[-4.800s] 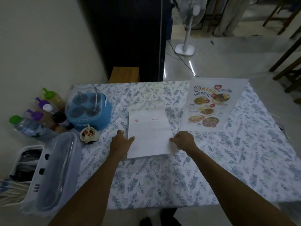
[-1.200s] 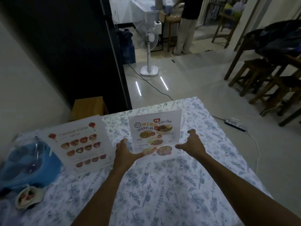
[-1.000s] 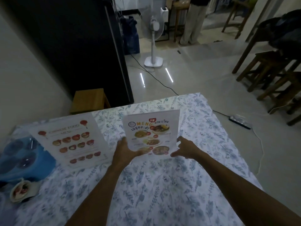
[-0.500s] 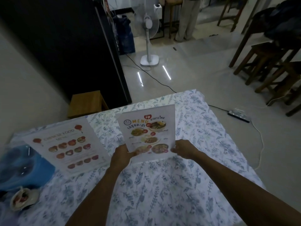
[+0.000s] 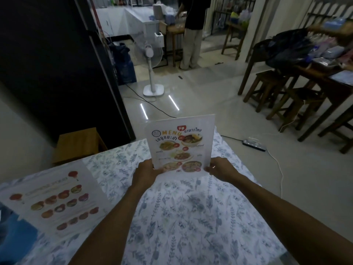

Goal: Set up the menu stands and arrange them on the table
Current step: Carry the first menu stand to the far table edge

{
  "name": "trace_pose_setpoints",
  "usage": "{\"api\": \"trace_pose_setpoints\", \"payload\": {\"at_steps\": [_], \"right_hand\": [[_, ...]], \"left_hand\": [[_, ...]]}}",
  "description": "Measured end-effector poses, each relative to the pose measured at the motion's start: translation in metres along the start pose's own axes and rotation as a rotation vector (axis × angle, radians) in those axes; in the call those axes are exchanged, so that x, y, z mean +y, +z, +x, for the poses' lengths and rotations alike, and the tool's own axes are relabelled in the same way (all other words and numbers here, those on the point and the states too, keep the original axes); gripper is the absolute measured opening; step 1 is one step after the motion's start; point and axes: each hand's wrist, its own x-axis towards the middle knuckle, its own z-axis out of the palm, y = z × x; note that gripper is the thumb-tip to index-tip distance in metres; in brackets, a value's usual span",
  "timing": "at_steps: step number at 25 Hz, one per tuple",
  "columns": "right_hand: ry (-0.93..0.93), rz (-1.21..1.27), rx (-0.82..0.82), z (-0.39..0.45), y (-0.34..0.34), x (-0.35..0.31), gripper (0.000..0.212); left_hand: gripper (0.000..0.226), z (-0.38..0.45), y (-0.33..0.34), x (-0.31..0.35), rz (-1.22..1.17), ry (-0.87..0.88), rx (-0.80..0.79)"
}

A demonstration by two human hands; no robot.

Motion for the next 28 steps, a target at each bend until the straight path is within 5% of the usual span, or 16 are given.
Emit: {"api": "trace_pose_setpoints", "payload": {"at_steps": [15,28], "right_hand": [[-0.071,-0.146,-0.009,0.213,-0.111,0.104,0.036],[-0.139,-0.052,-0.03,0.37,-0.087,0.135,0.027]], "left_hand": [[0.066,0.184,0.087,0.103,0.011,-0.095,0.037],[0.057,0.313,0.112,0.087,0.149,-0.219,0.106]]}}
